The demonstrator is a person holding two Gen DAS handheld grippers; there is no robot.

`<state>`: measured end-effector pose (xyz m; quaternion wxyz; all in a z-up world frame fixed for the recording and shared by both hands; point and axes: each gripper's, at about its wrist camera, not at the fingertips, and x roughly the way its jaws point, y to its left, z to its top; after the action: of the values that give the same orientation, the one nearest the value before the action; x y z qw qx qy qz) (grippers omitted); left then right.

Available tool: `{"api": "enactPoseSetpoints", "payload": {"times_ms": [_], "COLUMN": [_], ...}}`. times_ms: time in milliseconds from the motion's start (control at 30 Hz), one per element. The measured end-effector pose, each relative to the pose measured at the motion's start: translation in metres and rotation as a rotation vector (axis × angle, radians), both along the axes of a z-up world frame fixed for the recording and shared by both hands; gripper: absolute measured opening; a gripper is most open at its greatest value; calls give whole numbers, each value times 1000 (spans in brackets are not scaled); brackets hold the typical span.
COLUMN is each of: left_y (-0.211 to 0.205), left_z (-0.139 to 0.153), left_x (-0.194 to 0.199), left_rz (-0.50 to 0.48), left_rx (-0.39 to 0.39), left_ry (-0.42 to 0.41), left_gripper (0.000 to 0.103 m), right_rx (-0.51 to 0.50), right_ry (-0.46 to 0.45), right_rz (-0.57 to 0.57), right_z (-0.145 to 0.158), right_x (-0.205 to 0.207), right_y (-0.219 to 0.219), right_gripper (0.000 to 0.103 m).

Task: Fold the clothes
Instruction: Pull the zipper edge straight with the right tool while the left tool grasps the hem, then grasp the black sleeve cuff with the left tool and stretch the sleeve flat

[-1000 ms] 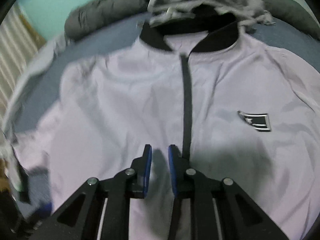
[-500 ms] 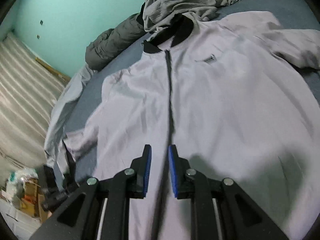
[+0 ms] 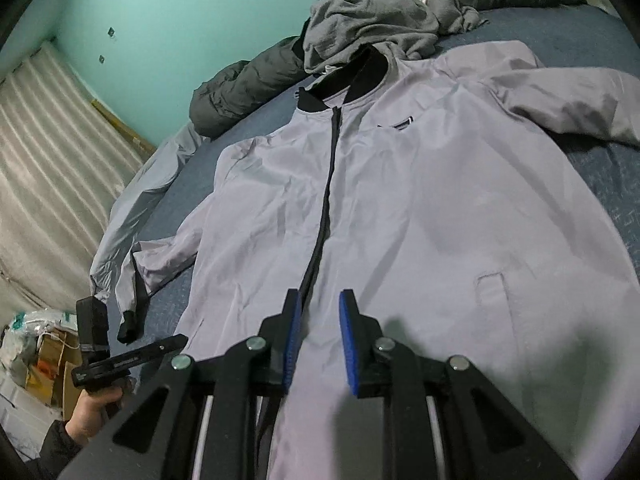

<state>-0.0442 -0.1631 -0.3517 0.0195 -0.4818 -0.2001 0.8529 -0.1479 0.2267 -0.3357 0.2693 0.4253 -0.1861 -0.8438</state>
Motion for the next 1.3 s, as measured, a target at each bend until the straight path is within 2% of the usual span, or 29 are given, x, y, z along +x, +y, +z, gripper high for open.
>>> {"api": "enactPoseSetpoints", "payload": {"times_ms": [100, 300, 467, 567, 633, 667, 700, 800, 833, 1033, 1133, 1300], "left_y": [-1, -4, -10, -18, -28, -31, -38, -61, -70, -130, -139, -148], "left_z": [9, -4, -8, -1, 10, 16, 25, 46, 52, 71, 64, 49], "left_x": [7, 12, 13, 15, 16, 16, 16, 13, 11, 14, 12, 16], "left_rz": [15, 56, 58, 84, 120, 126, 135, 163, 177, 288, 293, 257], "left_rx": [-21, -69, -57, -18, -24, -35, -55, -119, -151, -274, -348, -377], "left_ry": [8, -37, -50, -38, -27, -19, -6, 3, -1, -56, -111, -171], "left_gripper": [5, 3, 3, 7, 26, 31, 43, 50, 59, 69, 69, 69], "right_rx": [-11, -34, -38, -37, -36, -37, -37, -38, -39, -55, -60, -66], "right_ry": [15, 38, 43, 40, 37, 37, 37, 40, 40, 55, 56, 50], "right_rz": [-12, -35, -47, -46, -42, -39, -38, -35, -34, -35, -41, -54], "right_z": [4, 10, 11, 9, 8, 8, 8, 9, 9, 16, 17, 17], "right_x": [0, -2, -4, -6, -6, -7, -7, -7, -8, -7, -8, -10], "right_y": [8, 22, 28, 27, 25, 24, 24, 23, 22, 24, 27, 30], "right_gripper": [19, 19, 19, 19, 19, 19, 19, 25, 26, 26, 26, 27]}}
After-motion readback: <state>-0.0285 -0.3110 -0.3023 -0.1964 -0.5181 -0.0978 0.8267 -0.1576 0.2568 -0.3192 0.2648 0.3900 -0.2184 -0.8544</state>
